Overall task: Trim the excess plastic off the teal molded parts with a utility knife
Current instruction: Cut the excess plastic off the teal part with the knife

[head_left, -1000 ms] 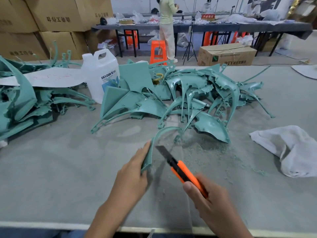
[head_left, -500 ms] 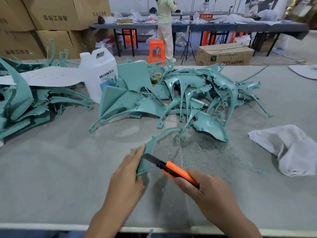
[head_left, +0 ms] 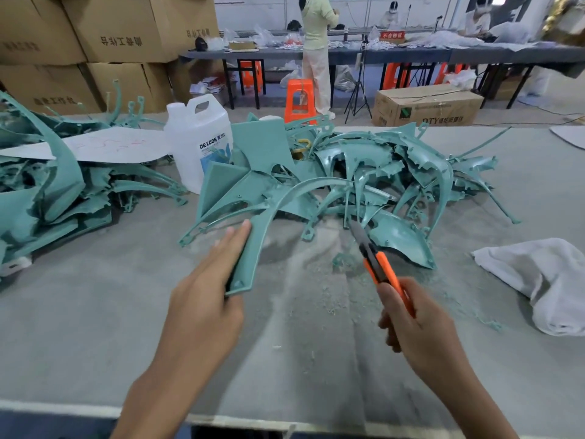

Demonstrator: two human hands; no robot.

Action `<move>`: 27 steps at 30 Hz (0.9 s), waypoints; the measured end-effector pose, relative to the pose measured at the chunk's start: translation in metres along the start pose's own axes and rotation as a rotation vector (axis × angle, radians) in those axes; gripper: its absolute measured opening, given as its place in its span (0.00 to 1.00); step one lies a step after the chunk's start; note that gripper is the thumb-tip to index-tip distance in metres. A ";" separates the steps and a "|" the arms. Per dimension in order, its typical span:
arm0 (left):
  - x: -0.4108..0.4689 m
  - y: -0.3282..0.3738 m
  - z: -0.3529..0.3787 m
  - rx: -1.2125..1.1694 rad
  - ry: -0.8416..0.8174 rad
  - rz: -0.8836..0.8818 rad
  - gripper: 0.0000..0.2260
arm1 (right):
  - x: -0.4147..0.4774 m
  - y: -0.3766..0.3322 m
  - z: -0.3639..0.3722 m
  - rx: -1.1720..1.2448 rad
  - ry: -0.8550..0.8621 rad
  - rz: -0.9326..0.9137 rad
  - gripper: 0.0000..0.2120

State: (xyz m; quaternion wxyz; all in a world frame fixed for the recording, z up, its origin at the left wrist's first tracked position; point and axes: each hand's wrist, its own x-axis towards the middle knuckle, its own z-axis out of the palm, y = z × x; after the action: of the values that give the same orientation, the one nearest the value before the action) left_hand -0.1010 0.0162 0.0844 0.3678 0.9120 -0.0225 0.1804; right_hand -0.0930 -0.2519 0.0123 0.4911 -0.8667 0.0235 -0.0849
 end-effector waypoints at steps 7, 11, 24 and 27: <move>-0.001 -0.002 0.020 0.099 -0.069 -0.047 0.38 | -0.037 -0.051 0.006 -0.025 -0.170 -0.300 0.23; -0.004 -0.001 0.020 0.130 -0.070 -0.014 0.39 | -0.040 -0.055 0.008 -0.119 -0.213 -0.319 0.22; -0.024 0.019 -0.007 0.165 -0.056 0.205 0.40 | 0.057 -0.004 -0.017 -0.513 0.039 0.016 0.22; -0.024 0.020 -0.015 0.100 0.030 0.181 0.40 | 0.061 0.019 -0.020 -0.524 0.040 0.114 0.24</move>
State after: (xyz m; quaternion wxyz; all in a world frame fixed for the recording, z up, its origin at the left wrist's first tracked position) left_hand -0.1316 0.0100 0.0992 0.3046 0.9206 -0.0903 0.2273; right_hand -0.0352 -0.2866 0.0135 0.2533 -0.9596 0.1033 -0.0654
